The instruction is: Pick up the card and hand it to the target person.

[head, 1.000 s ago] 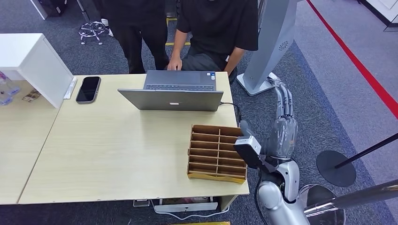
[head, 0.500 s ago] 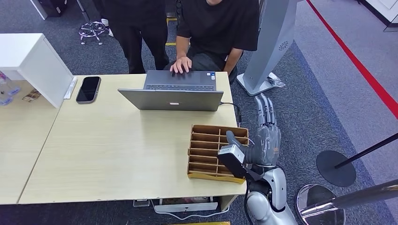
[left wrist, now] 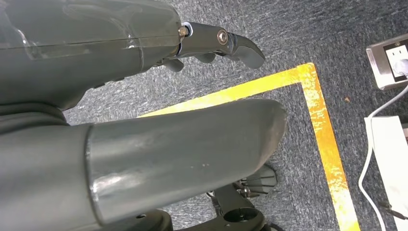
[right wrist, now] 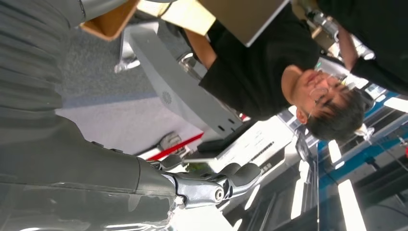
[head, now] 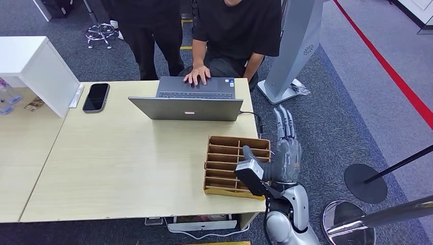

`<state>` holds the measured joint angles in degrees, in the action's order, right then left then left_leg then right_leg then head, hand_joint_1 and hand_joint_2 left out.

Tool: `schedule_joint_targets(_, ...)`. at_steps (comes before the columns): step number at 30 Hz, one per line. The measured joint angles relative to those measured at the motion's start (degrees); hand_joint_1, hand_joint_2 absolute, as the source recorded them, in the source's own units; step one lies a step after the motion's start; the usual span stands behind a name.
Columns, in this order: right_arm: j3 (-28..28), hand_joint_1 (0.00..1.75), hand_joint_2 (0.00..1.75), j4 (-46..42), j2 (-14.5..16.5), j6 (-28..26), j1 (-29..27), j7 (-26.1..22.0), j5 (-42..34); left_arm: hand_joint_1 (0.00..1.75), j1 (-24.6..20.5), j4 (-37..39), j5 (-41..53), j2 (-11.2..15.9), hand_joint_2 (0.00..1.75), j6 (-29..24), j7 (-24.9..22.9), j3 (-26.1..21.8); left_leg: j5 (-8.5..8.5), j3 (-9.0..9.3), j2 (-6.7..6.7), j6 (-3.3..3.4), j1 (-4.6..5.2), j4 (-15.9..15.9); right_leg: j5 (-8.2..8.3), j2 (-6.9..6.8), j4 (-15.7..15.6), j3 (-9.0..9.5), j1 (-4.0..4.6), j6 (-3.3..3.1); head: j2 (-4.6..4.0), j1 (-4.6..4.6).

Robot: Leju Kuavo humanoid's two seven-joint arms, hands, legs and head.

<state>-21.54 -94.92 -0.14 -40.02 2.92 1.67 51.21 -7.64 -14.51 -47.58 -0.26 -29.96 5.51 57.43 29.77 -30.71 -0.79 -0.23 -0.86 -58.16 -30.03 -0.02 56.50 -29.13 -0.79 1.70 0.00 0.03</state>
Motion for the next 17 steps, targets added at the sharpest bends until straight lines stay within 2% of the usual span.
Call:
schedule_joint_targets(11,-0.4,0.0,1.75,2.2,1.4,0.0,-2.2,-2.5,-6.3,0.0,0.6,0.0,-1.0,0.0,0.0,-0.4,0.2,-0.4,0.0,0.0,0.0,0.0,0.0,0.0,0.0,0.01,0.0,-0.01,0.0,0.0,0.0,0.0)
schedule_joint_targets(13,-0.4,0.0,1.75,2.8,1.6,0.0,-2.4,-2.0,-5.2,0.0,0.7,0.0,-1.1,0.1,0.0,-0.1,0.2,-0.5,0.0,0.0,0.0,0.0,0.0,0.0,0.0,0.0,0.0,-0.01,0.0,0.0,0.0,0.0)
schedule_joint_targets(17,-0.4,0.0,1.75,3.6,1.6,0.0,-2.7,2.1,2.3,0.0,0.8,0.0,-1.2,0.6,0.0,0.8,0.2,-0.7,0.0,0.0,0.0,0.0,0.0,0.0,0.0,0.01,0.0,-0.01,0.0,0.0,0.0,0.0)
